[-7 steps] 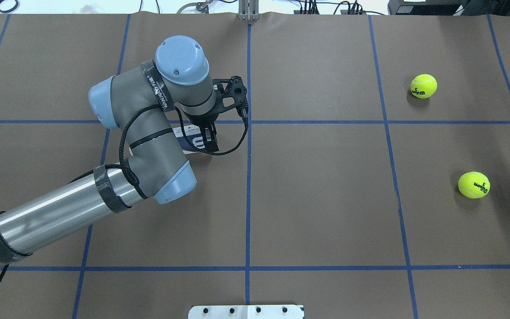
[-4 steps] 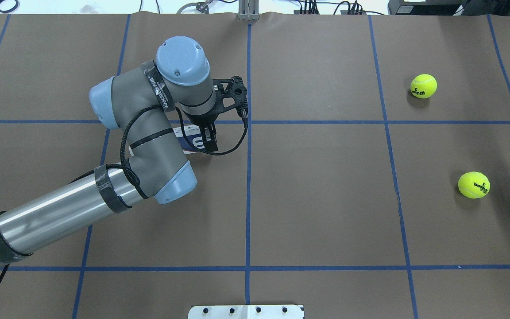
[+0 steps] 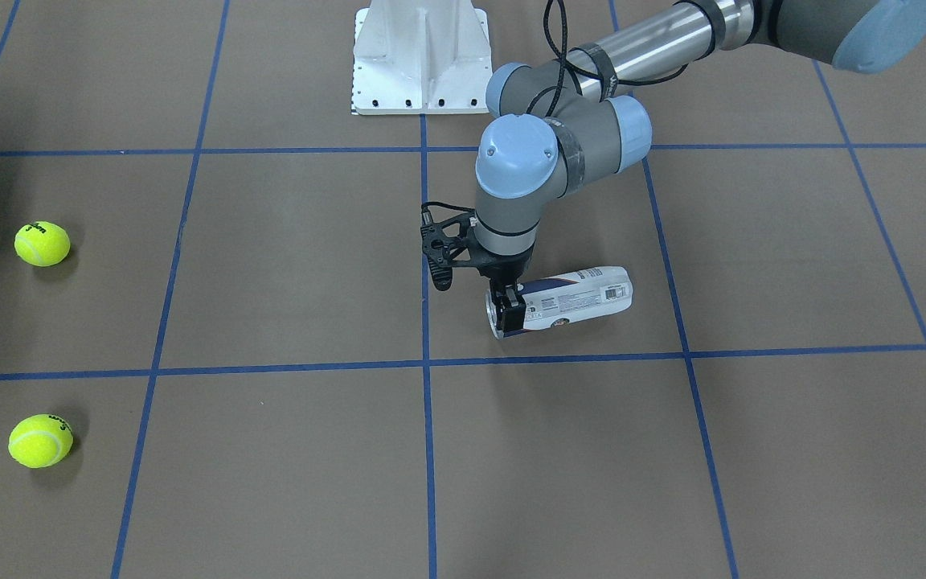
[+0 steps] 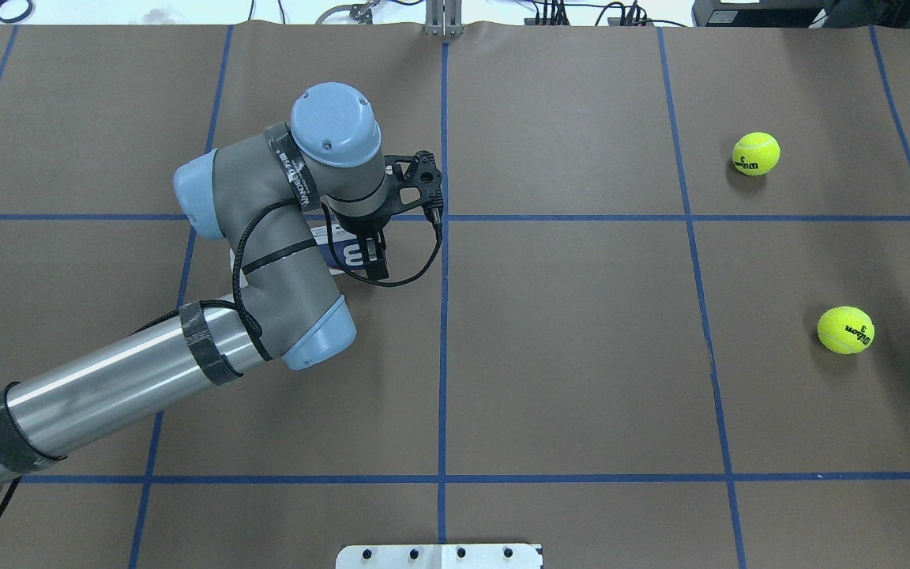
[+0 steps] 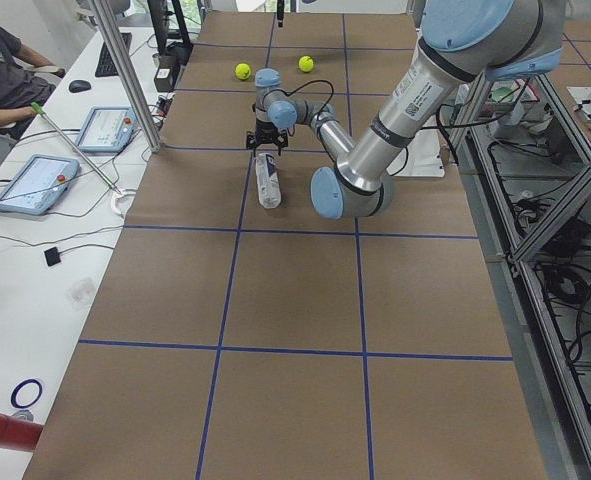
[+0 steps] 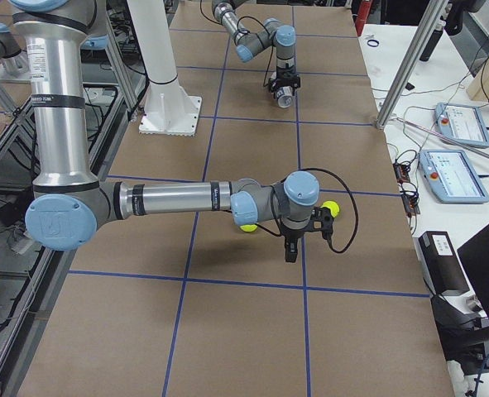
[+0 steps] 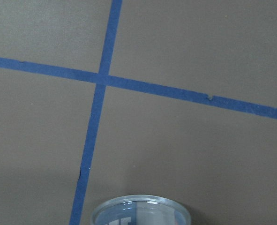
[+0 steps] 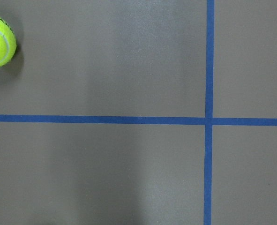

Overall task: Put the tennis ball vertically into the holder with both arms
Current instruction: 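Lower the left gripper and close it around the can's body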

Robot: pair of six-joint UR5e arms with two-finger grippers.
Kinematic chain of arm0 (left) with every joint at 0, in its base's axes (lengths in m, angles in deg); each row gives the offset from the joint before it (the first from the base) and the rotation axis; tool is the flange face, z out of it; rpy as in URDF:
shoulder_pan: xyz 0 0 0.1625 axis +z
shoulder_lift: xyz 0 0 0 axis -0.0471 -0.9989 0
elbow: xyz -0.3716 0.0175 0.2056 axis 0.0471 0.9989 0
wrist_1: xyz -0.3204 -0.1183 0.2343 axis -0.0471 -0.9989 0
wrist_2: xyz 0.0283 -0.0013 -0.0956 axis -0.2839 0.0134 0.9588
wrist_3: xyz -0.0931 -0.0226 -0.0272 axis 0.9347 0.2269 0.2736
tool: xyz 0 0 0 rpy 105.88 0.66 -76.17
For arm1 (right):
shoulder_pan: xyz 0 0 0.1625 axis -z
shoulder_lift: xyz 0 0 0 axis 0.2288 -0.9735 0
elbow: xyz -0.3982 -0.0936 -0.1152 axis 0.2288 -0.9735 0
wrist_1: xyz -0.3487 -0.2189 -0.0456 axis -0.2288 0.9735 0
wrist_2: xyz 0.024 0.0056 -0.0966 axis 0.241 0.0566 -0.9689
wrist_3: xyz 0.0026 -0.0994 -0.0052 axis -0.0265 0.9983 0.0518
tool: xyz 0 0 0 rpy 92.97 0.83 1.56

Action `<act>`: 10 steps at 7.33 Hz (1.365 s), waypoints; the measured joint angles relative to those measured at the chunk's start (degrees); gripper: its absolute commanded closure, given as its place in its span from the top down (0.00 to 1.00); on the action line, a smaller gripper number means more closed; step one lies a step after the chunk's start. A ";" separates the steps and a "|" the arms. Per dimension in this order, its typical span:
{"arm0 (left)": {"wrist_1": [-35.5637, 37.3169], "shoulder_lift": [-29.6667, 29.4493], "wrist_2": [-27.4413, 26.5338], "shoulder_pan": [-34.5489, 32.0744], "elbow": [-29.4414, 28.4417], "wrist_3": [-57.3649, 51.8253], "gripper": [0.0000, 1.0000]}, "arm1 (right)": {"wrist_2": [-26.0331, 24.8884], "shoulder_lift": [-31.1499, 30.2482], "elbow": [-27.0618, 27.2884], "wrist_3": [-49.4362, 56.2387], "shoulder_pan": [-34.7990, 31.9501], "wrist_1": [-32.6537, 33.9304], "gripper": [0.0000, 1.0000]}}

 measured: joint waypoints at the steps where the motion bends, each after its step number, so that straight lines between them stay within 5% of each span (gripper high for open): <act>1: -1.07 -0.03 0.00 0.10 -0.75 0.08 0.99 | 0.10 0.01 -0.08 0.00 0.01 0.04 1.00; 10: -3.04 -0.78 -0.64 0.34 -3.97 0.33 0.99 | 1.96 -0.15 0.30 0.00 0.02 0.09 1.00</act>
